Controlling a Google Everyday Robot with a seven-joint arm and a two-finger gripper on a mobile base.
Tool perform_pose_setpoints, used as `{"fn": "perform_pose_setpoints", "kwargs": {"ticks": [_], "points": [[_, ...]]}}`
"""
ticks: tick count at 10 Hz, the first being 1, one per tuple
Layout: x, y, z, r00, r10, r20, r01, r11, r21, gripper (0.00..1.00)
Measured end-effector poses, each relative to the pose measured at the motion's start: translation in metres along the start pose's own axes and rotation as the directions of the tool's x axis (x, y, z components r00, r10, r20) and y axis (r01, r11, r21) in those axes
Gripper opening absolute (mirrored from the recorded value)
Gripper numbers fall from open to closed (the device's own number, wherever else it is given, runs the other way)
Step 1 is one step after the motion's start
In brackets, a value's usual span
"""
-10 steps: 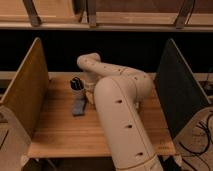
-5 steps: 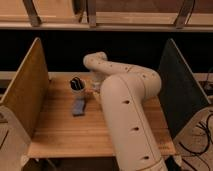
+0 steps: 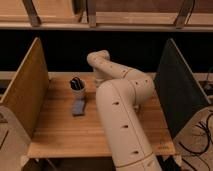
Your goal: Drag the ceramic bowl in a circle
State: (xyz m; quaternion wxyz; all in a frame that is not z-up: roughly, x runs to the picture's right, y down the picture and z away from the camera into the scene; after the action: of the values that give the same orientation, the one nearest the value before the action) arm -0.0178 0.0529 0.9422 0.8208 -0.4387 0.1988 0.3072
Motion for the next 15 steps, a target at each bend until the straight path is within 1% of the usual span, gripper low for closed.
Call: {"fn": "perform_pose_setpoints", "kwargs": {"ticks": [2, 4, 5, 7, 8, 10, 12, 14, 15], "points": [[-0.024, 0.01, 0.006, 0.998, -0.067, 0.013, 0.067, 0.998, -0.02, 0.0], [-0.039, 0.024, 0.006, 0.993, -0.118, 0.026, 0.119, 0.992, -0.033, 0.0], [-0.047, 0.035, 0.004, 0.989, -0.145, 0.04, 0.147, 0.989, -0.036, 0.0], [-0.05, 0.053, 0.001, 0.983, -0.175, 0.045, 0.178, 0.983, -0.051, 0.0], [-0.049, 0.062, 0.002, 0.982, -0.18, 0.049, 0.183, 0.981, -0.065, 0.0], [-0.038, 0.077, 0.006, 0.984, -0.171, 0.042, 0.174, 0.98, -0.095, 0.0], [-0.018, 0.082, 0.011, 0.99, -0.143, 0.013, 0.144, 0.983, -0.112, 0.0], [0.007, 0.077, 0.014, 0.995, -0.095, -0.036, 0.091, 0.99, -0.107, 0.0], [0.027, 0.068, 0.014, 0.997, -0.047, -0.065, 0.041, 0.995, -0.095, 0.0]]}}
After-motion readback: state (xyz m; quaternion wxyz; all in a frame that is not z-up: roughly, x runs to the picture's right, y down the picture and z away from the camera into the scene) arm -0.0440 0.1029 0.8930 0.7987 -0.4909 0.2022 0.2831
